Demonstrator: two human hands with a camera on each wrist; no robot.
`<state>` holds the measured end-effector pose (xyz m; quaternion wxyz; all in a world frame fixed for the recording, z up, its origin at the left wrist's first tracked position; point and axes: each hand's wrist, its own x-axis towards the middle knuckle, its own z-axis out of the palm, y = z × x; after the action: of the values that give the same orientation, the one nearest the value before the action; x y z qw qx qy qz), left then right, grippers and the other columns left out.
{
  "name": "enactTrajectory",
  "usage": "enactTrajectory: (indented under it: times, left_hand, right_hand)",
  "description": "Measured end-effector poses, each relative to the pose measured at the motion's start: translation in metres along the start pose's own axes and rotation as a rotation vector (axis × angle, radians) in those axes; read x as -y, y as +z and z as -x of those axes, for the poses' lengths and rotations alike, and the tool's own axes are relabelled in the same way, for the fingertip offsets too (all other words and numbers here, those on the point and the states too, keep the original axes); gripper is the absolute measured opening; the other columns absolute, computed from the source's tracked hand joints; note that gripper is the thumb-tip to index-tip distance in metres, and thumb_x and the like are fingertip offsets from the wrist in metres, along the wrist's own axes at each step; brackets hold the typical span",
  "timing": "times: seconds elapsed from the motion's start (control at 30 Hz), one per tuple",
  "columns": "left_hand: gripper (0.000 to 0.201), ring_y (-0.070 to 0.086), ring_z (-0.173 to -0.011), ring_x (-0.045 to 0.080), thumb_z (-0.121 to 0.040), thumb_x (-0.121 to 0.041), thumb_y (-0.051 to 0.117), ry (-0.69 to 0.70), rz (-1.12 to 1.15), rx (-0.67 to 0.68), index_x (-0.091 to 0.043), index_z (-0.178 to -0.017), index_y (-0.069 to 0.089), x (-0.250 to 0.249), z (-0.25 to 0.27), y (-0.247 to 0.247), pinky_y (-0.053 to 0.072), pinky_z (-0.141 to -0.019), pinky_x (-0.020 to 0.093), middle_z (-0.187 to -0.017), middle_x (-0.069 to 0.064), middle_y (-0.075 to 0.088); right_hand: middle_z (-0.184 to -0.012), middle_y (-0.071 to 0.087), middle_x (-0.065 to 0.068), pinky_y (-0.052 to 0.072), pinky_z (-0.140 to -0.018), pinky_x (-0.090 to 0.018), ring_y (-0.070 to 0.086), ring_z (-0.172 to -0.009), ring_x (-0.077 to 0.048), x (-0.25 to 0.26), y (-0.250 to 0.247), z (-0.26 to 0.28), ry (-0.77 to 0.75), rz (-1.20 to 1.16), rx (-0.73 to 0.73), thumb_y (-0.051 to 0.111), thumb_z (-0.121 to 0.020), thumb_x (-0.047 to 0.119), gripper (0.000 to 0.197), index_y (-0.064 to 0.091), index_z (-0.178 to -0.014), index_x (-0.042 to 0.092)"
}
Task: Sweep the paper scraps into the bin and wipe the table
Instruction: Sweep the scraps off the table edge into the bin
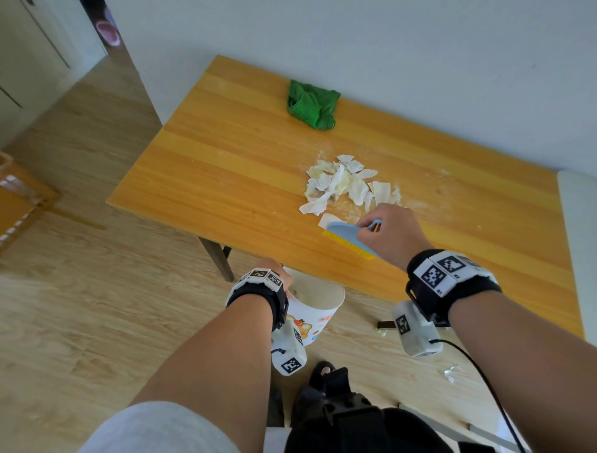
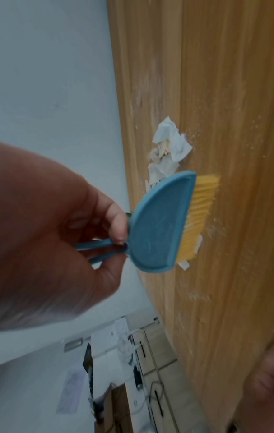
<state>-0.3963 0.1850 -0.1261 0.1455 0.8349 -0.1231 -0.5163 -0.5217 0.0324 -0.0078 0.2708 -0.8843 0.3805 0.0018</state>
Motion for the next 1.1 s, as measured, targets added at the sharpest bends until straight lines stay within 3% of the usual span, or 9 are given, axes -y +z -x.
enactTrajectory:
  times: [0.13,0.33,0.43,0.57,0.63,0.7,0.77,0.93,1.1]
  left_hand:
    - [0.024,0.073,-0.079,0.031,-0.082,-0.022,0.046,-0.029,0.000,0.002,-0.023,-0.061,0.034,0.000,-0.015,0.011,0.056,-0.085,0.047,-0.085,0.015,0.075]
    - [0.026,0.061,-0.066,0.024,-0.091,-0.018,0.048,-0.024,0.017,-0.025,-0.019,-0.065,0.046,-0.009,-0.001,0.013,0.051,-0.068,0.030,-0.078,0.009,0.070]
    - [0.024,0.064,-0.069,0.025,-0.091,-0.018,0.049,-0.036,0.046,-0.019,-0.017,-0.067,0.048,-0.011,0.003,0.015,0.055,-0.074,0.034,-0.081,0.009,0.071]
    - [0.025,0.071,-0.082,0.028,-0.092,-0.015,0.049,-0.051,0.063,-0.031,-0.017,-0.067,0.044,-0.013,0.004,0.017,0.056,-0.086,0.041,-0.097,0.017,0.075]
    - [0.009,0.067,-0.076,0.027,-0.093,-0.014,0.050,-0.058,0.068,-0.029,-0.010,-0.088,0.056,-0.015,0.007,0.017,0.056,-0.086,0.040,-0.096,0.016,0.074]
    - [0.028,0.069,-0.081,0.028,-0.094,-0.014,0.049,-0.060,0.055,-0.027,-0.008,-0.119,0.059,-0.015,0.005,0.020,0.056,-0.086,0.039,-0.095,0.015,0.074]
    - [0.037,0.072,-0.091,0.030,-0.094,-0.015,0.049,-0.066,0.046,-0.020,-0.007,-0.130,0.055,-0.015,0.006,0.021,0.056,-0.087,0.040,-0.095,0.014,0.074]
    - [0.027,0.065,-0.074,0.026,-0.094,-0.017,0.049,-0.044,0.020,-0.021,-0.006,-0.114,0.062,-0.016,0.009,0.023,0.056,-0.080,0.036,-0.094,0.013,0.074]
    - [0.015,0.061,-0.067,0.025,-0.092,-0.018,0.049,-0.011,0.016,-0.032,-0.010,-0.090,0.061,-0.015,0.009,0.025,0.052,-0.070,0.032,-0.089,0.010,0.075]
  right_hand:
    - [-0.085,0.059,-0.006,0.037,-0.045,-0.023,0.048,-0.054,-0.018,-0.024,-0.021,-0.008,0.085,0.085,-0.146,0.054,-0.088,0.014,0.020,0.074,-0.089,0.010]
    - [-0.120,0.049,-0.014,0.037,-0.061,-0.031,0.049,-0.068,-0.026,-0.070,-0.037,-0.017,0.279,0.214,-0.254,0.043,-0.097,0.015,0.029,0.065,-0.113,0.005]
    - [-0.124,0.047,-0.018,0.038,-0.060,-0.032,0.050,-0.067,-0.028,-0.087,-0.036,-0.021,0.365,0.283,-0.209,0.040,-0.098,0.014,0.030,0.064,-0.112,0.002]
    - [-0.105,0.053,-0.020,0.038,-0.054,-0.030,0.048,-0.061,-0.025,-0.101,-0.028,-0.026,0.390,0.326,-0.128,0.040,-0.097,0.013,0.027,0.063,-0.088,0.003]
    - [-0.091,0.046,-0.014,0.029,-0.047,-0.026,0.040,-0.051,-0.020,-0.102,-0.023,-0.026,0.372,0.342,-0.083,0.040,-0.097,0.013,0.030,0.052,-0.070,0.006]
    - [-0.081,0.045,-0.012,0.027,-0.044,-0.026,0.037,-0.047,-0.019,-0.101,-0.021,-0.025,0.341,0.348,-0.047,0.042,-0.095,0.013,0.031,0.054,-0.068,0.003]
    - [-0.061,0.043,-0.009,0.024,-0.041,-0.024,0.033,-0.043,-0.019,-0.098,-0.020,-0.022,0.304,0.348,-0.022,0.046,-0.092,0.013,0.034,0.057,-0.061,0.002]
    - [-0.056,0.050,-0.008,0.028,-0.041,-0.022,0.037,-0.044,-0.020,-0.091,-0.019,-0.016,0.261,0.267,0.025,0.052,-0.089,0.016,0.030,0.073,-0.089,-0.004]
    - [-0.059,0.051,-0.009,0.031,-0.046,-0.026,0.041,-0.051,-0.022,-0.076,-0.014,-0.007,0.232,0.190,0.064,0.054,-0.084,0.018,0.030,0.073,-0.090,-0.005]
